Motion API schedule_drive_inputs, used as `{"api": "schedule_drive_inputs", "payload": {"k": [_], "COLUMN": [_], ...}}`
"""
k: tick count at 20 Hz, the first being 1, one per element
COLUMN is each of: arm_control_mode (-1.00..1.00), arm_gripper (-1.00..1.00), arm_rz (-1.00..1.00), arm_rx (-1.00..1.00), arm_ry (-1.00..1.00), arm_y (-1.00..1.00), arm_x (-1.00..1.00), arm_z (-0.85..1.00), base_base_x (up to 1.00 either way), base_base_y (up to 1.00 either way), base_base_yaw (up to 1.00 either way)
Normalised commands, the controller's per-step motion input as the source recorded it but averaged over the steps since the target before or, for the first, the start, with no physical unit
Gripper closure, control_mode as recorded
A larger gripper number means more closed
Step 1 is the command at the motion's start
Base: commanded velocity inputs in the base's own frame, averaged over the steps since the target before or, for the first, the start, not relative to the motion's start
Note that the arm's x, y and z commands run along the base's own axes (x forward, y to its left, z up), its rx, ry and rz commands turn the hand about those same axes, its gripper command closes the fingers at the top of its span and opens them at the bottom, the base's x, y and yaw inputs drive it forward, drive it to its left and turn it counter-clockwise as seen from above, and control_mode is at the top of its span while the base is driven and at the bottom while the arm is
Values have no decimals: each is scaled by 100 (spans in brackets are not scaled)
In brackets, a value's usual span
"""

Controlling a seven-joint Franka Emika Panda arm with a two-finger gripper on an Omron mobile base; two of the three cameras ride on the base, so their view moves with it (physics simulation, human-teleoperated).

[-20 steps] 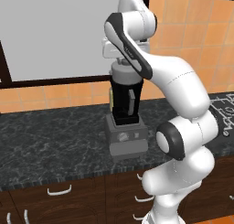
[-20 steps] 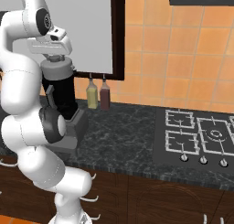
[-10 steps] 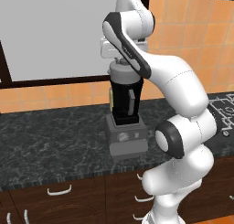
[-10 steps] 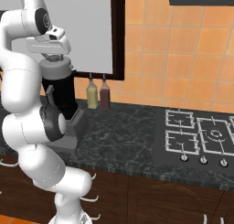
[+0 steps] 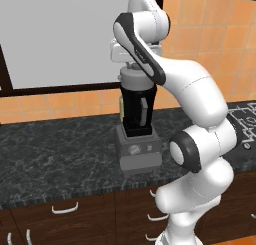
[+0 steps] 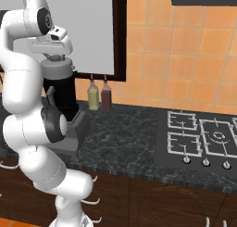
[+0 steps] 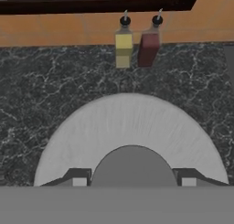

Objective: Close the lid blender by securely placing the lid on top.

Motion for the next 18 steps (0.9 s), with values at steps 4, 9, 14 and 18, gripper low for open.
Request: {"api": "schedule_drive_inputs", "payload": {"k": [4, 9, 14, 18], "arm_control_mode": [-100, -100, -100, -100], "arm_gripper": [100, 100, 100, 100], "arm_rz": [0, 0, 0, 0], "arm_rx": [3, 4, 4, 3], "arm_ry": [-1, -3, -6, -6], "arm_y": [0, 0, 0, 0], "arm_x": [25, 25, 11, 0], "arm_z": [0, 3, 15, 24], "base_base_x": [0, 0, 0, 0], "base_base_y": [0, 0, 0, 0], "base_base_yaw": [0, 0, 0, 0]}}
